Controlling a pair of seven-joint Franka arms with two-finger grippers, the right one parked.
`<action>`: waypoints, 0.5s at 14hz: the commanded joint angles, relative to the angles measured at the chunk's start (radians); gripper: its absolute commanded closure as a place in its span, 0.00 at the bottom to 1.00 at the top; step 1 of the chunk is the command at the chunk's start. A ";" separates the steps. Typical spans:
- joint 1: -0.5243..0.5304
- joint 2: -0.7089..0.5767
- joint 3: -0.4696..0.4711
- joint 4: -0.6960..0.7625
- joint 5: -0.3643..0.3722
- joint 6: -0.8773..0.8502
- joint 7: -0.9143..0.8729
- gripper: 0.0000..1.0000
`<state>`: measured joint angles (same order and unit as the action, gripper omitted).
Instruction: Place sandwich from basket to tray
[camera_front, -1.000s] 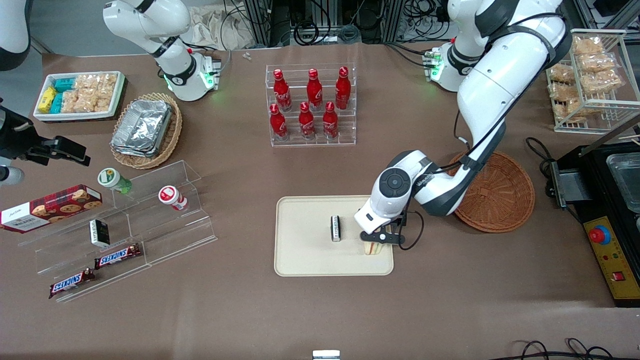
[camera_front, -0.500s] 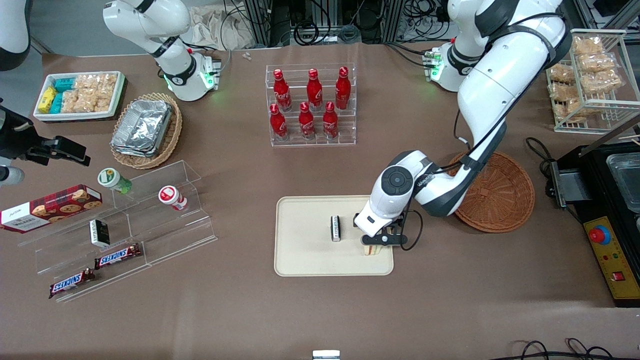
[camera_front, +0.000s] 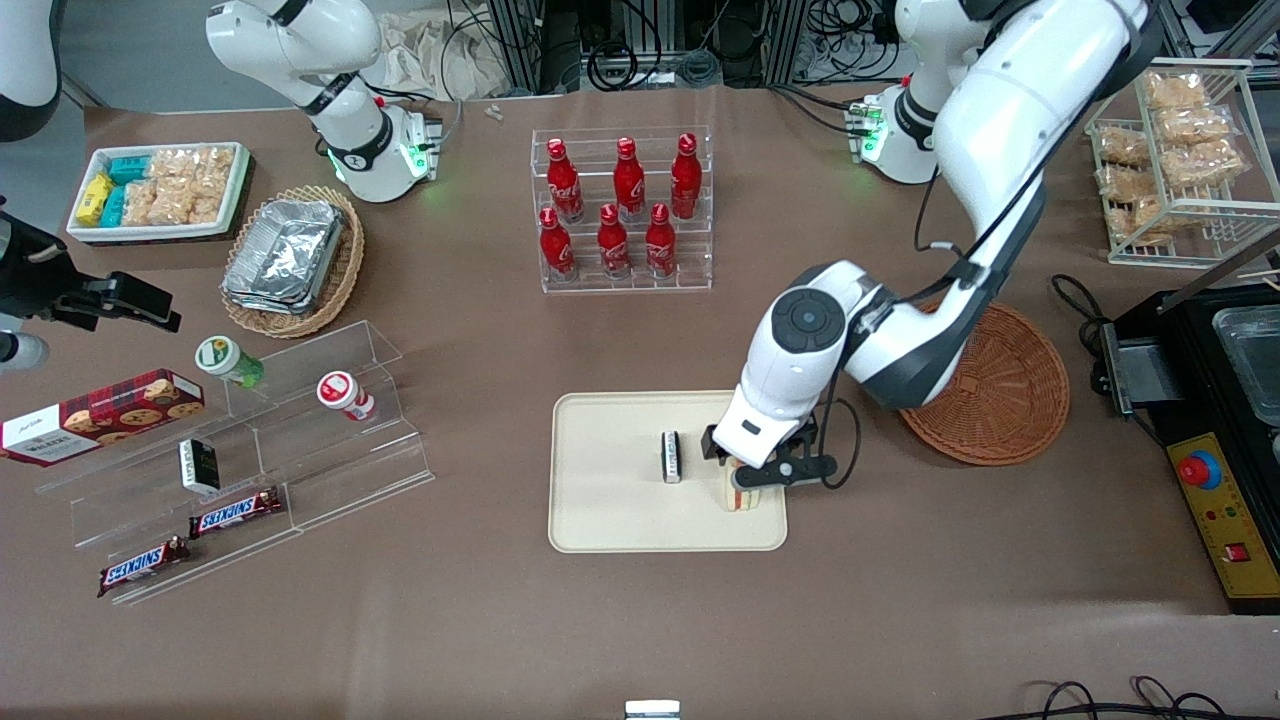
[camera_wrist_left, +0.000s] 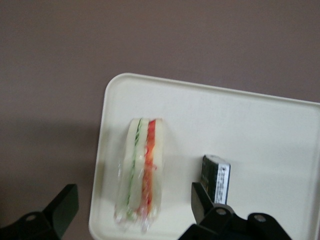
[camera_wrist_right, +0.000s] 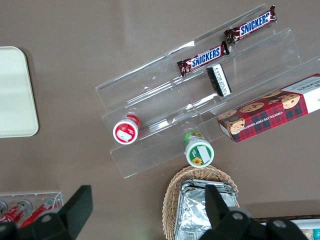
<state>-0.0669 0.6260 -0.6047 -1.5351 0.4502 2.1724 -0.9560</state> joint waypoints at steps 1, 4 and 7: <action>0.016 -0.158 0.000 -0.054 -0.137 -0.132 0.084 0.00; 0.053 -0.293 0.023 -0.048 -0.286 -0.333 0.277 0.00; 0.045 -0.426 0.178 -0.046 -0.410 -0.460 0.493 0.00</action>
<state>-0.0275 0.3046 -0.5113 -1.5392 0.1210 1.7620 -0.5975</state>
